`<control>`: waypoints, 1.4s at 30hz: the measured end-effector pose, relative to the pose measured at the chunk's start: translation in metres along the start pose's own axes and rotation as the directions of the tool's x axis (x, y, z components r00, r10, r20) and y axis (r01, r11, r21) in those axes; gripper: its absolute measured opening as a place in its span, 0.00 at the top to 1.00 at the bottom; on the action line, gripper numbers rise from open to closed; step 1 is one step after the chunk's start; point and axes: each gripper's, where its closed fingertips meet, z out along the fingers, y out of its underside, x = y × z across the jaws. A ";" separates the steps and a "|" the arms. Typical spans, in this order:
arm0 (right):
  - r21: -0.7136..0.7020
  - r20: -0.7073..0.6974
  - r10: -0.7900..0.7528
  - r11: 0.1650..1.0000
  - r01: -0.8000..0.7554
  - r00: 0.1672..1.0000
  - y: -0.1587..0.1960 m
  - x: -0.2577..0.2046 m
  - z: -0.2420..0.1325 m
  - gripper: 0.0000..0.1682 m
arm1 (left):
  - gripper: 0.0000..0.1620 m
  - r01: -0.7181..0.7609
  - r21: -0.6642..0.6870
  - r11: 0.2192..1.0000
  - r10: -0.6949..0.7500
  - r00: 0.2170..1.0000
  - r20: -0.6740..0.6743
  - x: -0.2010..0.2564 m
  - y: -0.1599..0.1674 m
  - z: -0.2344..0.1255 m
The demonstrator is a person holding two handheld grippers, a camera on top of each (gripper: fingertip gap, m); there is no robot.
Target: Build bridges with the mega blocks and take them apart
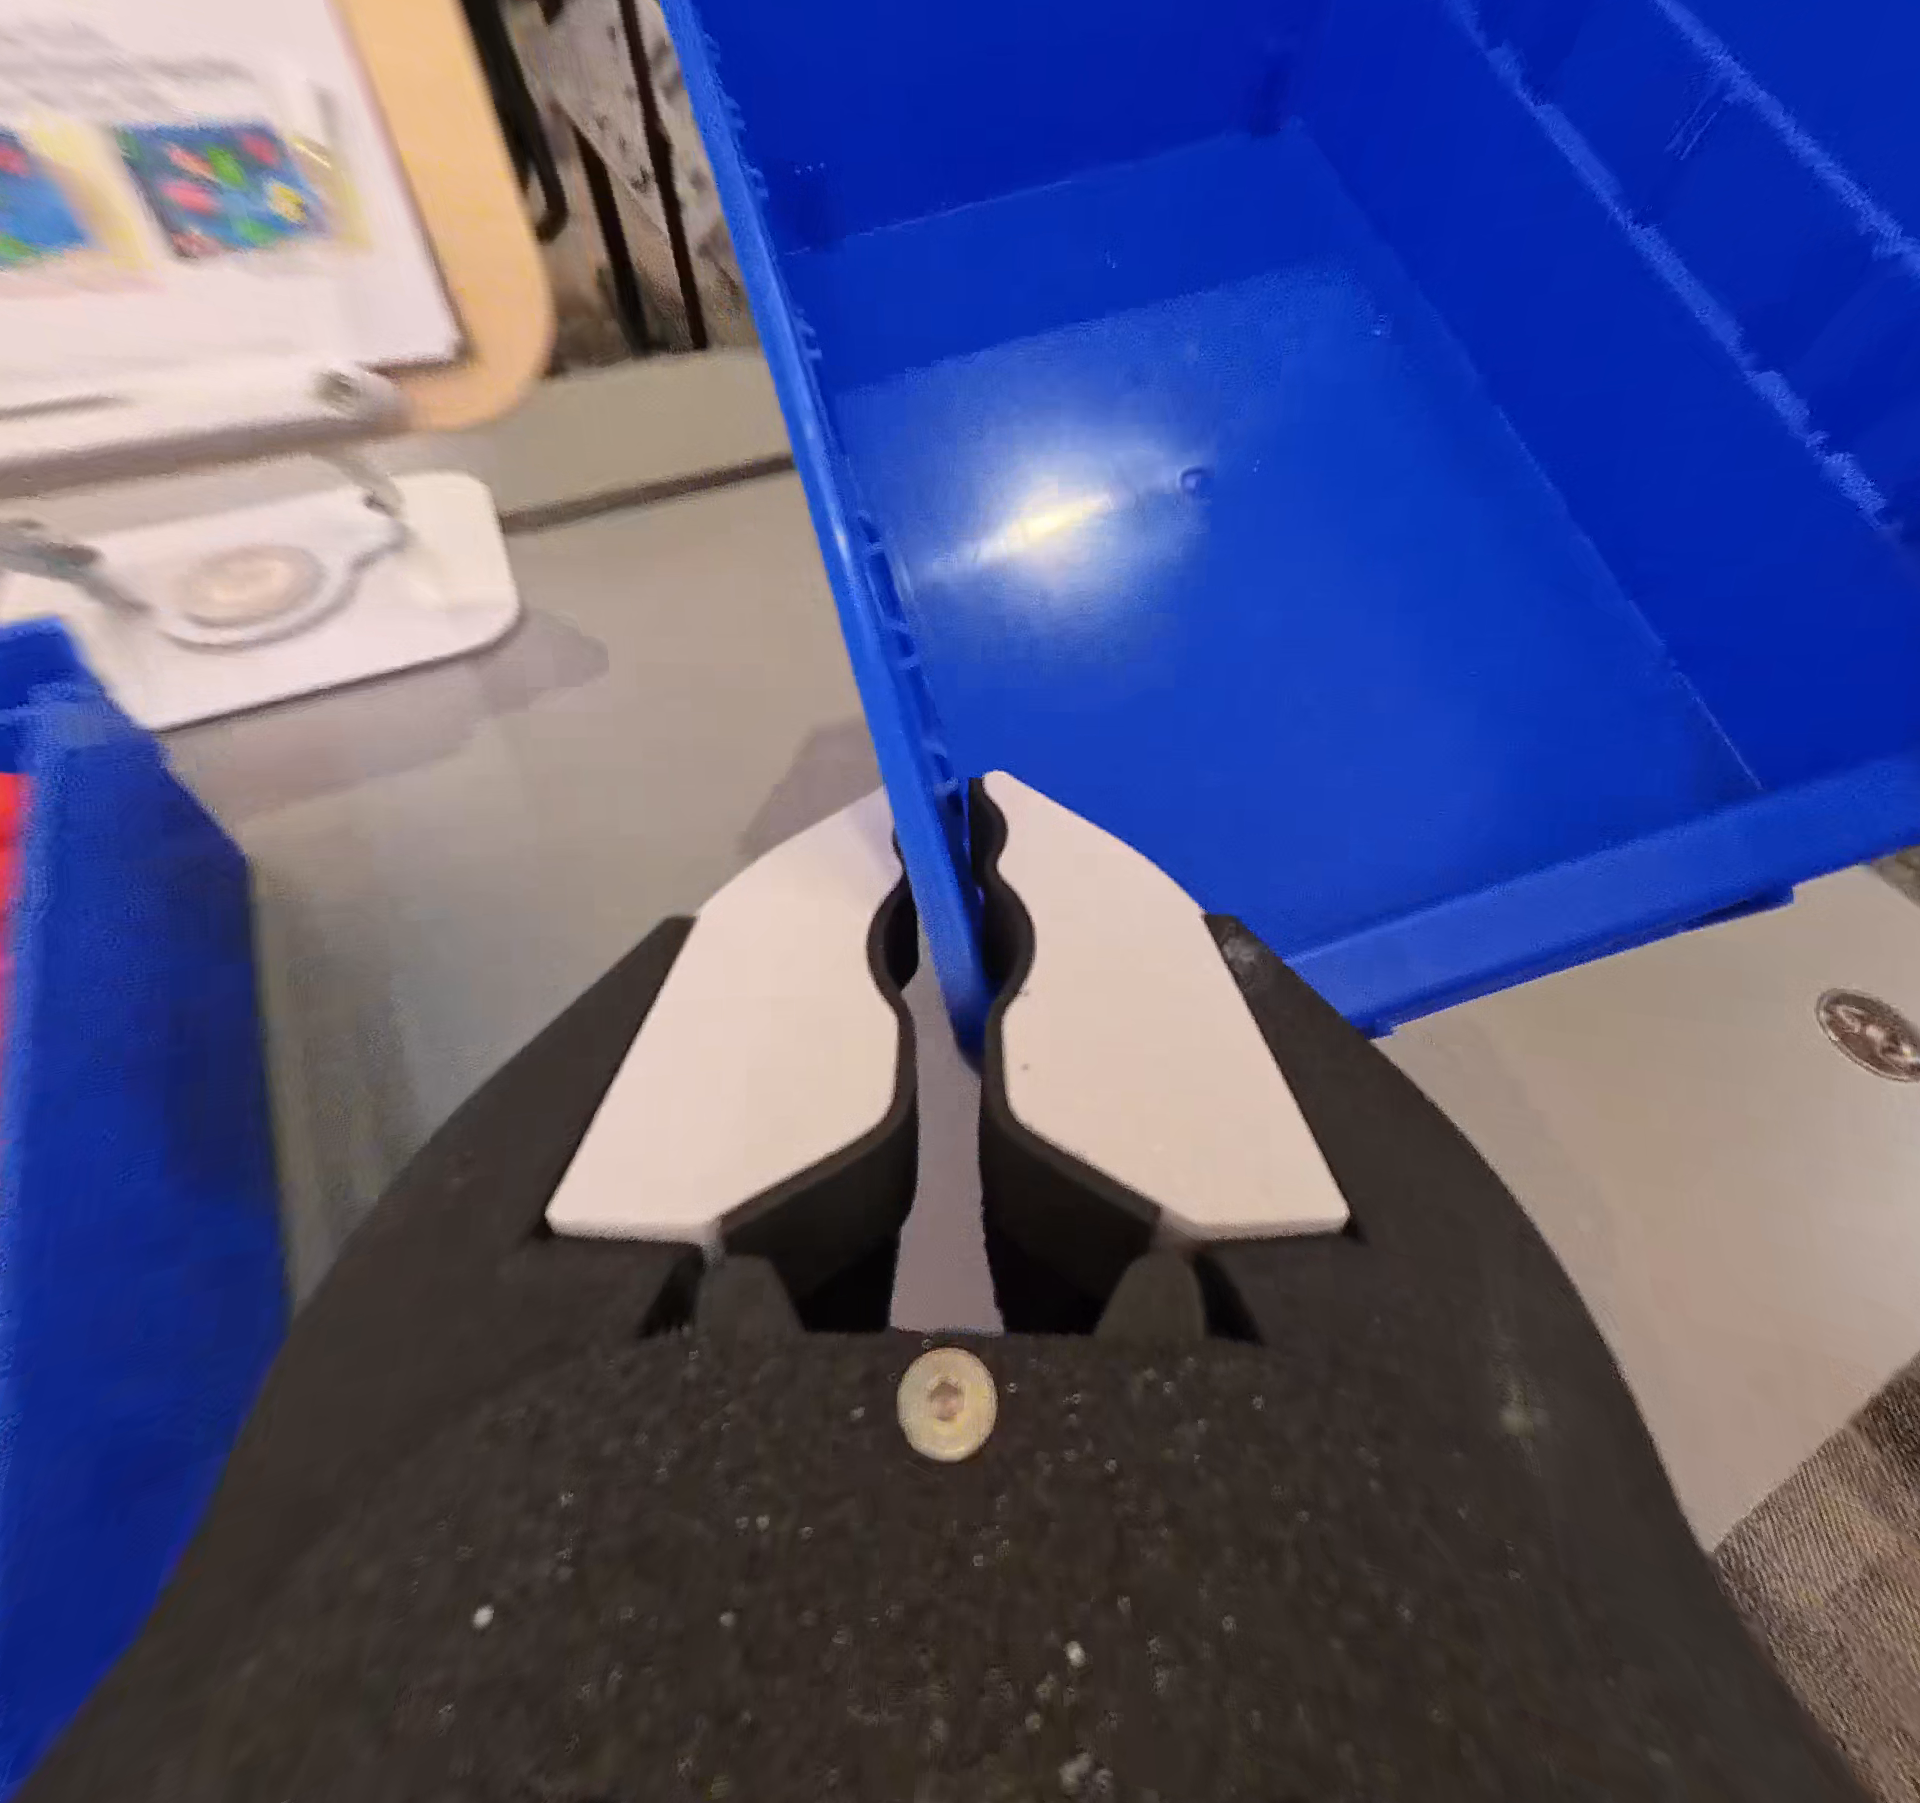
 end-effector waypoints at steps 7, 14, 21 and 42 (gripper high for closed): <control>-0.144 0.069 0.149 0.980 -0.138 0.986 0.082 0.056 0.041 0.97 | 0.94 -0.038 -0.153 0.988 0.033 0.999 -0.034 0.054 0.058 0.053; -0.266 0.130 0.180 0.954 -0.140 0.975 0.121 0.070 0.060 0.97 | 0.84 -0.004 -0.182 0.983 -0.020 0.991 -0.130 0.076 0.086 0.064; -0.128 0.000 0.177 0.976 -0.176 0.984 0.065 0.093 0.030 0.81 | 0.63 -0.025 -0.139 0.990 -0.015 0.961 -0.276 0.035 0.060 -0.021; -0.123 0.455 -0.033 0.987 0.099 0.890 0.120 -0.383 0.001 0.87 | 0.83 0.327 -0.178 0.928 -0.299 0.940 0.166 -0.312 0.150 -0.138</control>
